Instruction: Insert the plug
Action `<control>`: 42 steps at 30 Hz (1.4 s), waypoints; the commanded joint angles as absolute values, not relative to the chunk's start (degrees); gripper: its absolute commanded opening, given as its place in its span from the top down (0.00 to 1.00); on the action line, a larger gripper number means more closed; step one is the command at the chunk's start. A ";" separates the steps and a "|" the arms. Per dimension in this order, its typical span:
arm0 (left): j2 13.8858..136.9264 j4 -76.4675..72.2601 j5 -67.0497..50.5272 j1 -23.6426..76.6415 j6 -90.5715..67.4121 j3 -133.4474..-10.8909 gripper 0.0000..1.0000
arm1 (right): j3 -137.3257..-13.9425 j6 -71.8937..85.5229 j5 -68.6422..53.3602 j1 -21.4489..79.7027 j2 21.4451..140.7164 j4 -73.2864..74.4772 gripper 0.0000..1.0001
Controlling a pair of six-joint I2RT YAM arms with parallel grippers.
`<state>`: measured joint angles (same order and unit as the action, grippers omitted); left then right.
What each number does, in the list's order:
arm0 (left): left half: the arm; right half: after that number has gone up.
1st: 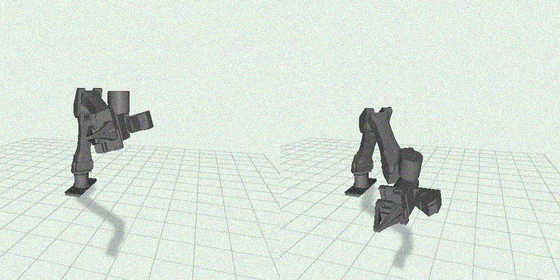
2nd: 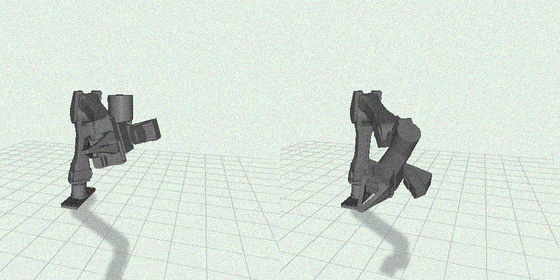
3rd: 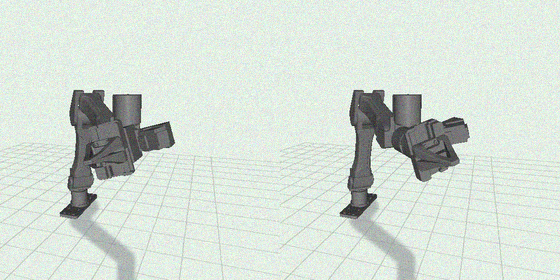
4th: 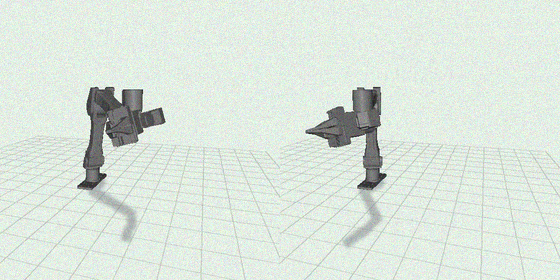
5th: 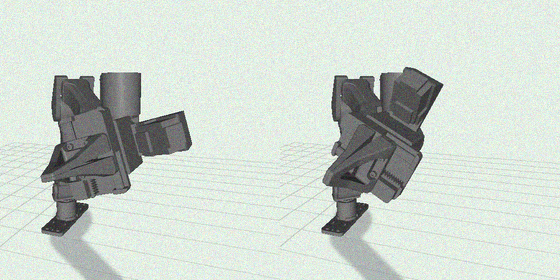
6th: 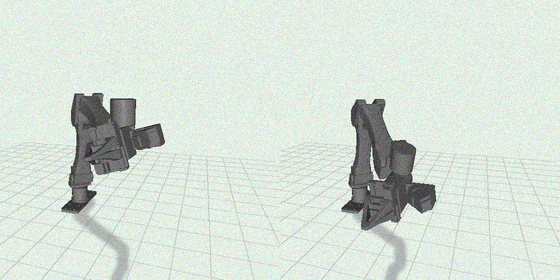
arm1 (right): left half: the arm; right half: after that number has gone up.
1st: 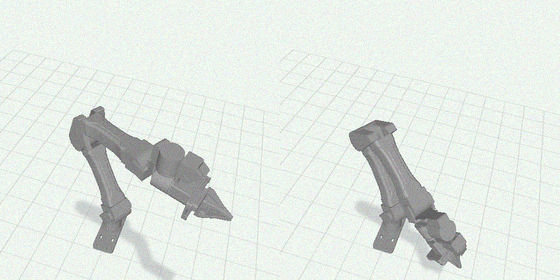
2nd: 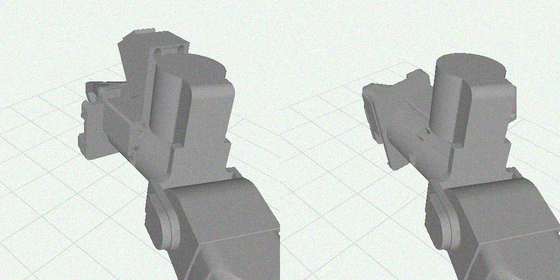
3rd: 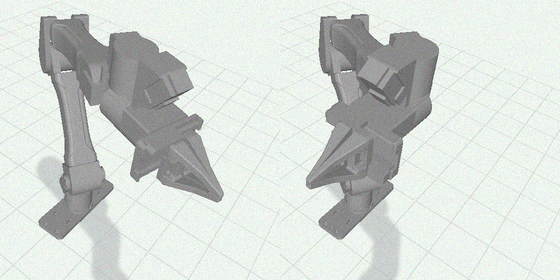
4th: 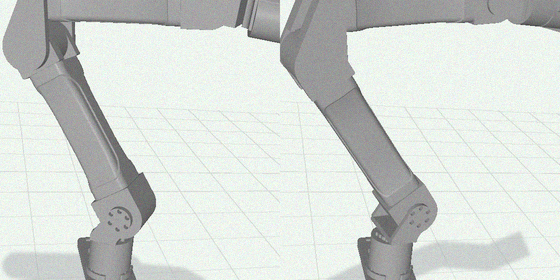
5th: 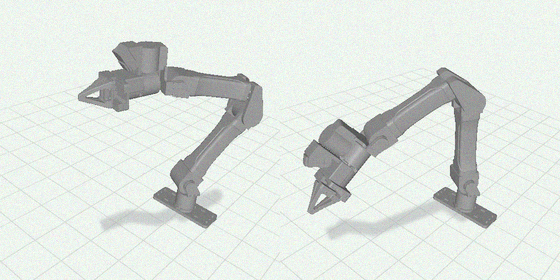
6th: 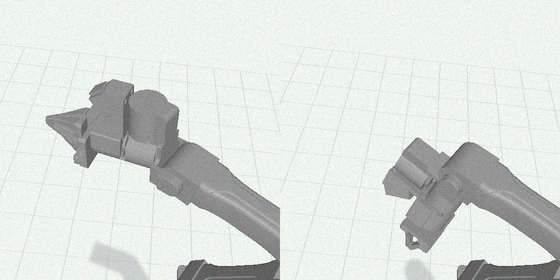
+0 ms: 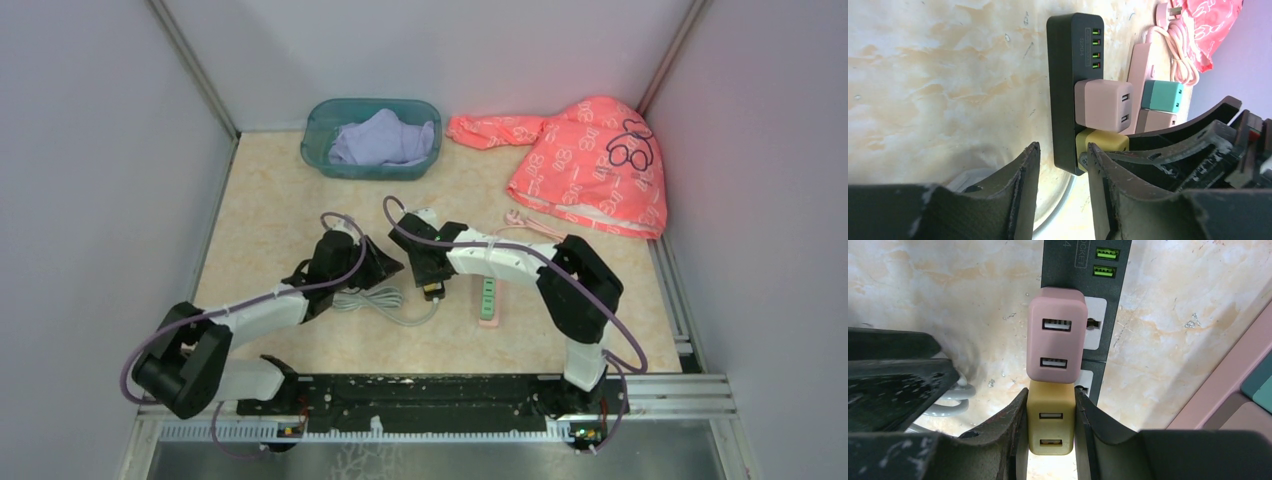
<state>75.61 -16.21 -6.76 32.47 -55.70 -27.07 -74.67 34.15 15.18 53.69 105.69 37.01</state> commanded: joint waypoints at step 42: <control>48.72 11.12 14.17 32.17 -44.84 -30.64 0.20 | -73.31 39.51 25.23 53.18 100.03 39.02 0.49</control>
<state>50.13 8.91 11.79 32.47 -46.74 -27.68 -73.41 41.50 22.61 53.98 104.51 37.08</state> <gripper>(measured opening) 0.782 0.458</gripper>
